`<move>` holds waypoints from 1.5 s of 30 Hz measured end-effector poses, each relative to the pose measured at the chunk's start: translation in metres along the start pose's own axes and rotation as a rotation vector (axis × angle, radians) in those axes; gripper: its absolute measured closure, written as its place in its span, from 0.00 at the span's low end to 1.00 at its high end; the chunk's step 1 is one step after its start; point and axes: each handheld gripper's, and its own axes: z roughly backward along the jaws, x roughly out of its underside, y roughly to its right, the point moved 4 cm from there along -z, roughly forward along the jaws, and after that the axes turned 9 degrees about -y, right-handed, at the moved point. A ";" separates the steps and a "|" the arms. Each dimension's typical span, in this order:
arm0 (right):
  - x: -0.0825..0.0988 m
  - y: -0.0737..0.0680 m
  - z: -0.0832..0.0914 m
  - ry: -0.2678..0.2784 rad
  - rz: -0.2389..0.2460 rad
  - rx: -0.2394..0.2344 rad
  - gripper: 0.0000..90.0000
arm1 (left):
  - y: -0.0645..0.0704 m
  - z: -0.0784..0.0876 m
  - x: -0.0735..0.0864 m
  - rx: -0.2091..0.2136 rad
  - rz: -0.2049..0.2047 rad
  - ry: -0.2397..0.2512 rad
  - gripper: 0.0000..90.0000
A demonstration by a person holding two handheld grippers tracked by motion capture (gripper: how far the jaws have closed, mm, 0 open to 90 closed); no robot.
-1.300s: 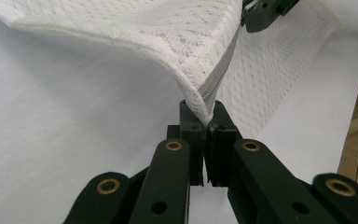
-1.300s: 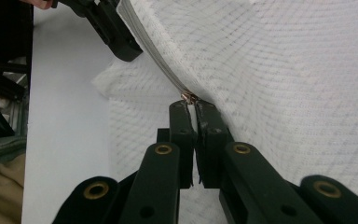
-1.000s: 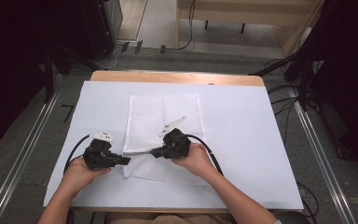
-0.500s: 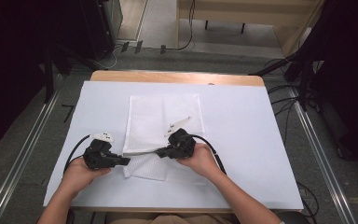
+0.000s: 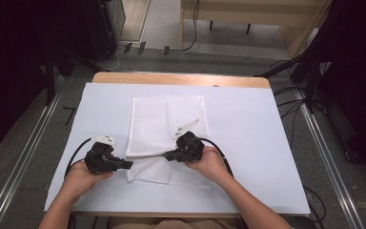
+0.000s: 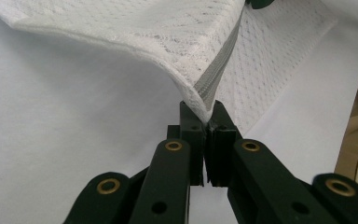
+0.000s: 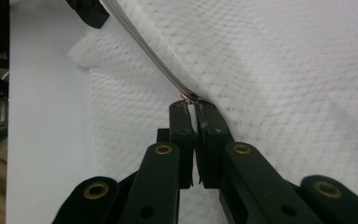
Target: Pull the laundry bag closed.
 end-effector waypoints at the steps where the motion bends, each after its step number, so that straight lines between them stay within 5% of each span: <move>1: 0.001 0.001 0.001 0.004 -0.003 0.001 0.98 | 0.000 0.000 0.000 0.001 0.002 0.000 0.98; 45: 0.028 0.014 0.021 -0.013 -0.060 0.030 0.98 | -0.004 0.002 0.005 0.004 0.011 -0.011 0.98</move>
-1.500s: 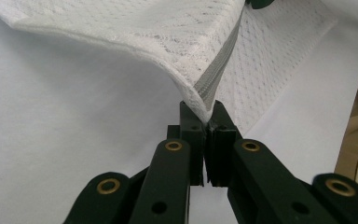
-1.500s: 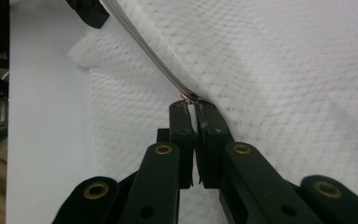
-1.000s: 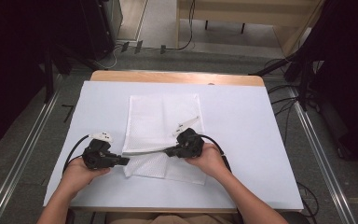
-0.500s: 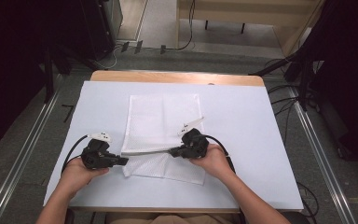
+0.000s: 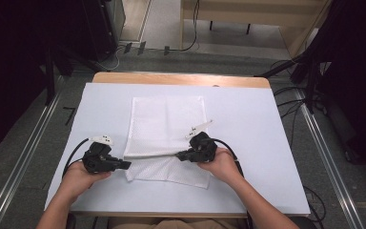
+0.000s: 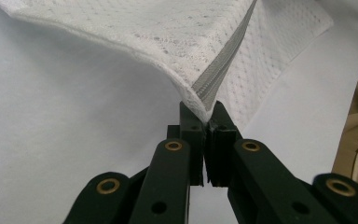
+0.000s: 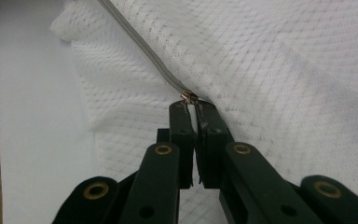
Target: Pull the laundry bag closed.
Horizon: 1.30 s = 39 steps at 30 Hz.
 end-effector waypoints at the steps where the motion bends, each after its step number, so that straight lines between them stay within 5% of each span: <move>1: 0.001 0.001 0.000 -0.001 0.000 0.002 0.98 | 0.000 0.000 0.000 -0.002 0.000 -0.002 0.98; 39: 0.033 0.023 0.031 0.003 -0.077 0.045 0.98 | -0.007 0.001 -0.002 0.022 0.018 0.000 0.98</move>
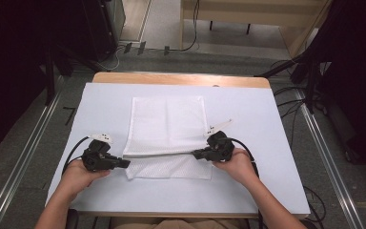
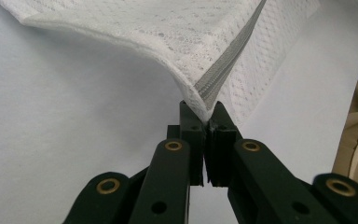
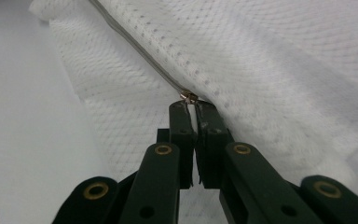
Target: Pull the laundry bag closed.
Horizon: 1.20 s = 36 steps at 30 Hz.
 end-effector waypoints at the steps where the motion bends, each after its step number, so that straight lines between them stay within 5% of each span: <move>1: 0.001 0.002 0.001 0.004 0.003 0.001 0.98 | 0.000 0.000 0.000 0.002 0.008 -0.003 0.98; 33: 0.028 0.014 0.018 -0.026 -0.044 0.037 0.98 | -0.004 -0.003 0.000 0.013 0.038 -0.024 0.99; 36: 0.029 0.013 0.018 -0.030 -0.054 0.024 0.97 | -0.006 -0.005 0.001 0.043 0.035 -0.036 0.98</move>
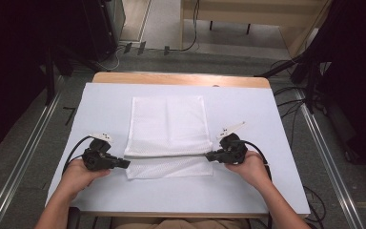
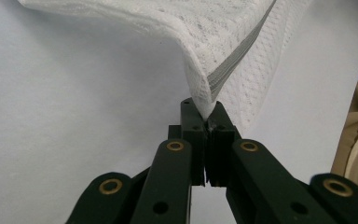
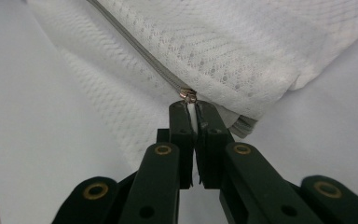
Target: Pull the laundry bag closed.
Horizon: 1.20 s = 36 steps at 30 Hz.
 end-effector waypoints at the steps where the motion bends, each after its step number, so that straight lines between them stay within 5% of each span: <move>1: -0.001 0.000 0.000 0.010 0.003 -0.001 0.97 | -0.003 -0.003 0.002 -0.024 0.000 -0.022 0.97; 4: -0.002 -0.004 -0.002 0.027 0.031 -0.007 0.88 | -0.004 -0.004 0.002 -0.018 0.005 -0.028 0.86; 8: -0.006 -0.007 -0.002 0.059 0.039 0.003 0.77 | 0.000 0.002 -0.001 -0.012 -0.018 0.040 0.75; 12: -0.011 -0.006 0.003 0.149 0.050 0.024 0.57 | -0.002 0.002 -0.003 -0.064 -0.003 0.064 0.63; 17: -0.016 0.003 0.003 0.224 -0.004 0.081 0.43 | -0.007 0.009 -0.003 -0.109 0.026 0.142 0.46; 26: -0.014 0.015 0.005 0.268 -0.029 0.143 0.34 | -0.026 0.021 0.002 -0.191 0.128 0.200 0.41; 31: -0.009 0.026 0.008 0.265 -0.067 0.110 0.29 | -0.034 0.028 0.004 -0.203 0.168 0.245 0.40; 36: -0.003 0.044 0.013 0.263 -0.129 0.156 0.29 | -0.040 0.035 0.008 -0.244 0.203 0.276 0.40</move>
